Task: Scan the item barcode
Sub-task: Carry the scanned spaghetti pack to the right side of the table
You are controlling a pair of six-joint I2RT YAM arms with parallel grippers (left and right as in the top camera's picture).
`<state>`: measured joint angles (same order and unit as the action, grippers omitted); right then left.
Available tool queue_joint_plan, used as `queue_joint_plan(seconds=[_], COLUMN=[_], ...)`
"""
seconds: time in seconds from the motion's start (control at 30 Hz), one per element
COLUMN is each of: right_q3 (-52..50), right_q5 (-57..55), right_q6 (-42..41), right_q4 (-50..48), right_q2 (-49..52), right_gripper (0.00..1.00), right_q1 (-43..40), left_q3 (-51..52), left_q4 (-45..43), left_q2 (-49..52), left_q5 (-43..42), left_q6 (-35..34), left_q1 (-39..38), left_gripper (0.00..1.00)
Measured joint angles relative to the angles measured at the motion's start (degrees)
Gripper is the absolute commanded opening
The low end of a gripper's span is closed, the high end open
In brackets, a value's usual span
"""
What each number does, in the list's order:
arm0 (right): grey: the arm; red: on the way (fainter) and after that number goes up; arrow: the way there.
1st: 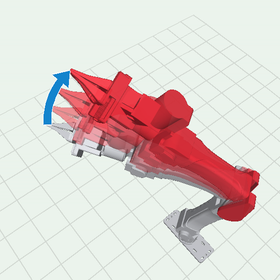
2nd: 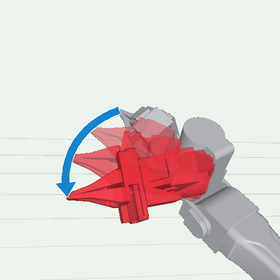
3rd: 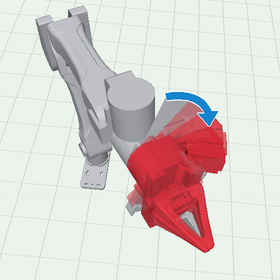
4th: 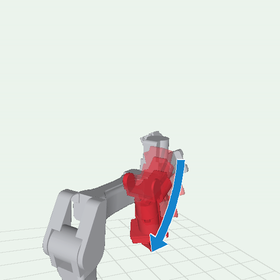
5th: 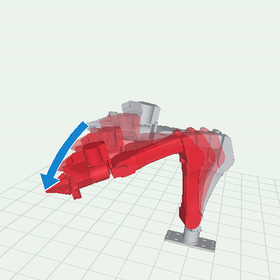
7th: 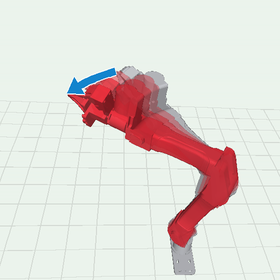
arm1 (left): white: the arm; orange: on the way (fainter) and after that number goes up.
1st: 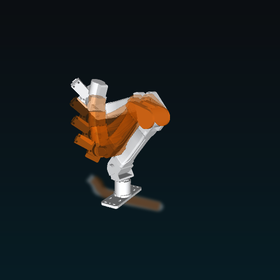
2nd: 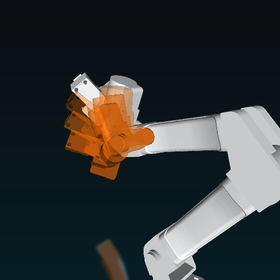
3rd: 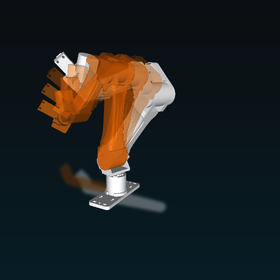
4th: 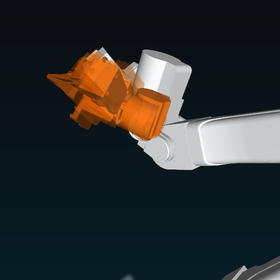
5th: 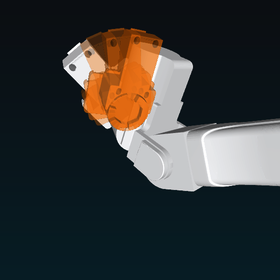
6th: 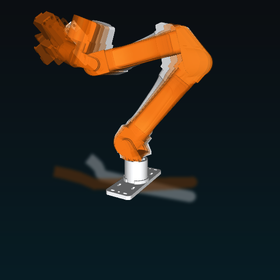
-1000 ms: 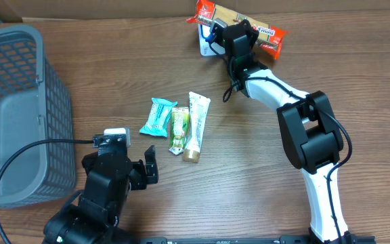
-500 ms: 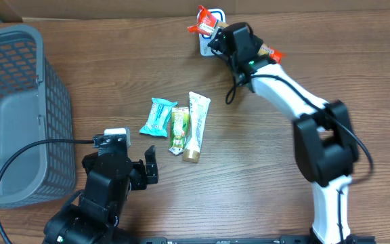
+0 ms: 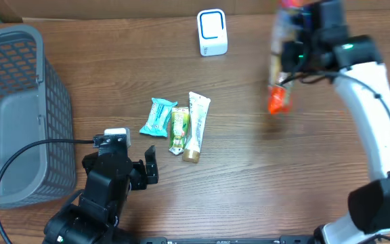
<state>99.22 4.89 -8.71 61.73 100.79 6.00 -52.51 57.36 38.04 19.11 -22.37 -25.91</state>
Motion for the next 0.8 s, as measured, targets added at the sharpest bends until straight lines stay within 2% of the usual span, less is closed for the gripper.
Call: queue_joint_plan(seconds=[0.13, 0.27, 0.53, 0.57, 0.67, 0.7, 0.8], right_q3=[-3.06, -7.45, -21.2, -22.14, -24.61, -24.85, -24.87], right_q5=[0.2, 0.22, 1.88, 1.99, 2.38, 2.58, 3.43], right_q6=[-9.29, -19.61, -40.54, -41.88, -45.13, -45.66, -44.81], right_q4=[2.89, -0.55, -19.04, -20.94, -26.32, -26.95, -27.45], right_q2=[1.77, 3.08, 3.45, 3.5, 3.76, 3.76, 3.74], right_gripper=[0.04, 0.04, 0.04, 0.06, 0.33, 0.38, 0.39], right_q1=[-9.77, -17.57, -27.61, -28.0, -28.44, -28.39, -28.15], left_q3=[-0.02, 0.0, 0.0, 0.0, 0.0, 0.0, 0.0], left_q4=[0.0, 0.0, 0.0, 0.0, 0.0, 0.0, 0.02], left_q2=[0.0, 0.0, 0.0, 0.0, 0.0, 0.0, 0.0], left_q5=[0.0, 0.0, 0.0, 0.0, 0.0, 0.0, 0.0], left_q6=[0.0, 0.0, -0.02, 0.0, 0.0, 0.0, 0.0], left_q1=[0.0, 0.0, 0.0, 0.0, 0.0, 0.0, 0.0], left_gripper=[1.0, 1.0, 1.0, 1.0, 1.0, 1.0, 1.0])
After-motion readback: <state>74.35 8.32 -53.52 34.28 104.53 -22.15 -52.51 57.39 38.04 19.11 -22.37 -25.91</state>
